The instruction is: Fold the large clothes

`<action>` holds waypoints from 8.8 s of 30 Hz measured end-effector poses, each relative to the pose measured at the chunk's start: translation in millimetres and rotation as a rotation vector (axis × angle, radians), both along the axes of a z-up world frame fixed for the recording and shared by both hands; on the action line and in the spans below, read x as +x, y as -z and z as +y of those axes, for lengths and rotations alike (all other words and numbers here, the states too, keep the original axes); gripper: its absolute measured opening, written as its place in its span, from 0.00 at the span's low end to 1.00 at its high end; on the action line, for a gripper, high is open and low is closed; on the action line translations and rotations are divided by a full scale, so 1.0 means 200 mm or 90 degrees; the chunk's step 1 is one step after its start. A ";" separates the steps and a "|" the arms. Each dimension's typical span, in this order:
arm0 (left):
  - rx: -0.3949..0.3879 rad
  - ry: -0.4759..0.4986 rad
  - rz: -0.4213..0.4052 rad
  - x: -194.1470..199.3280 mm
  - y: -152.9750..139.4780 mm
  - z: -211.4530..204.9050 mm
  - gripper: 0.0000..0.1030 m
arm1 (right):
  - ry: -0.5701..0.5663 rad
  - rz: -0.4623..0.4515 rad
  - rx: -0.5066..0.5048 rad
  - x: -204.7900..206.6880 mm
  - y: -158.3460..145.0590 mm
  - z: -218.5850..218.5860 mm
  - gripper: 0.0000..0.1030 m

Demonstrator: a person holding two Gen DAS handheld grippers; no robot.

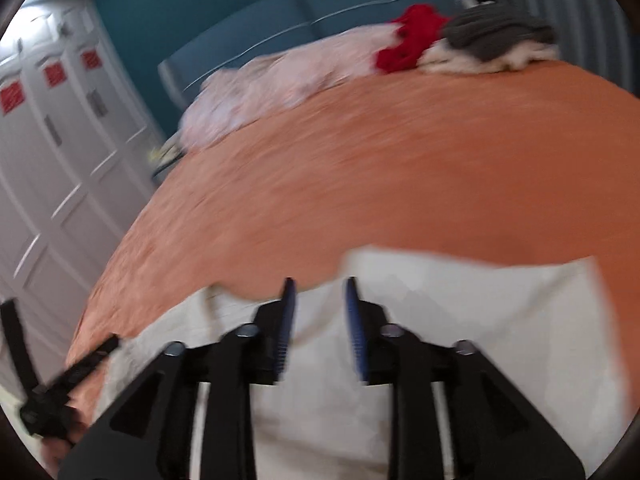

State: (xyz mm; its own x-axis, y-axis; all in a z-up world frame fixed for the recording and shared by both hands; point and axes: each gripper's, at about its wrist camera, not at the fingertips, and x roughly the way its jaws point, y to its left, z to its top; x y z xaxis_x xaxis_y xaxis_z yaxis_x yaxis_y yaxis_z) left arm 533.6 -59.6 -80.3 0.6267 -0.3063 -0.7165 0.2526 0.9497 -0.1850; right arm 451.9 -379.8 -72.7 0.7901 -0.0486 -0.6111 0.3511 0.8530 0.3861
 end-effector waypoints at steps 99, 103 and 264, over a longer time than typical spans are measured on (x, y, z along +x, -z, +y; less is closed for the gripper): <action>-0.068 -0.043 0.171 -1.82 -0.18 1.06 0.04 | -0.053 0.154 0.140 -2.40 -0.14 0.24 0.03; -0.011 0.005 0.190 -2.08 -0.24 1.09 0.04 | -0.122 0.226 0.082 -2.59 -0.19 0.32 0.03; 0.113 0.043 0.028 -1.16 0.36 -0.21 0.11 | -0.178 0.148 -0.088 -1.10 0.30 0.77 0.00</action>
